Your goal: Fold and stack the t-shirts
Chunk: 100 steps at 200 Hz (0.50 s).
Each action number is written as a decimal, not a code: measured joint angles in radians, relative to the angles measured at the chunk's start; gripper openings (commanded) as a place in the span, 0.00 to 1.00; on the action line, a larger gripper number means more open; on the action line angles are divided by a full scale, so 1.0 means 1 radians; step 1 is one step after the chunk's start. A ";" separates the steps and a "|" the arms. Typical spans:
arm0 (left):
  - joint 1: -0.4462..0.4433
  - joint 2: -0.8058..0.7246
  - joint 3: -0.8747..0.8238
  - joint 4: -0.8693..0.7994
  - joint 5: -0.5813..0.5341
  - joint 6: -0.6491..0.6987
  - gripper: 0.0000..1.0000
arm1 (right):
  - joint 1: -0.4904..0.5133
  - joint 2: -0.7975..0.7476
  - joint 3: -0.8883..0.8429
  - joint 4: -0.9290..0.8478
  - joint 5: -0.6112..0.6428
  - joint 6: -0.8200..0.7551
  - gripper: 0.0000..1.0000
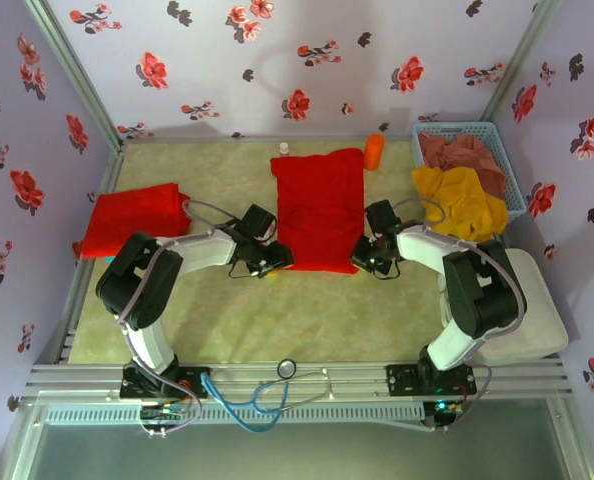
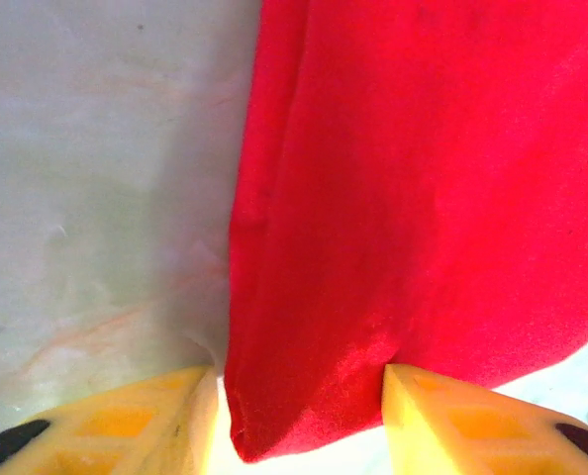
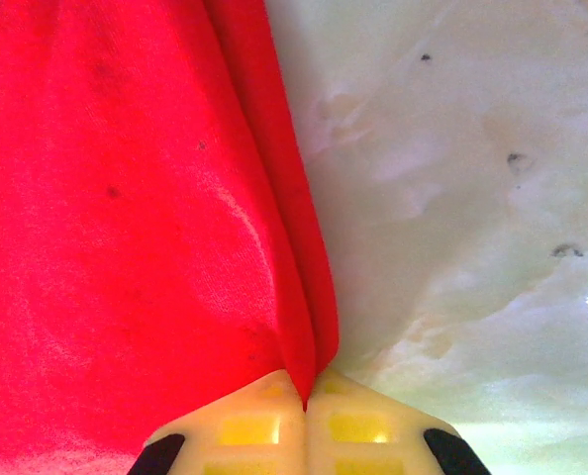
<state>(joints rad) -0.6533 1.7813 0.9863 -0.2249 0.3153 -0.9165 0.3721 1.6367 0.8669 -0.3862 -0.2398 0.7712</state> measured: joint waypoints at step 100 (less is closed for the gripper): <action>0.000 0.033 0.024 0.035 -0.001 -0.042 0.10 | -0.006 -0.004 -0.005 0.006 -0.004 0.000 0.00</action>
<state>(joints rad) -0.6529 1.8141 1.0100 -0.1898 0.3145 -0.9588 0.3664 1.6325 0.8623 -0.3801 -0.2436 0.7712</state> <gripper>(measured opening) 0.148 0.045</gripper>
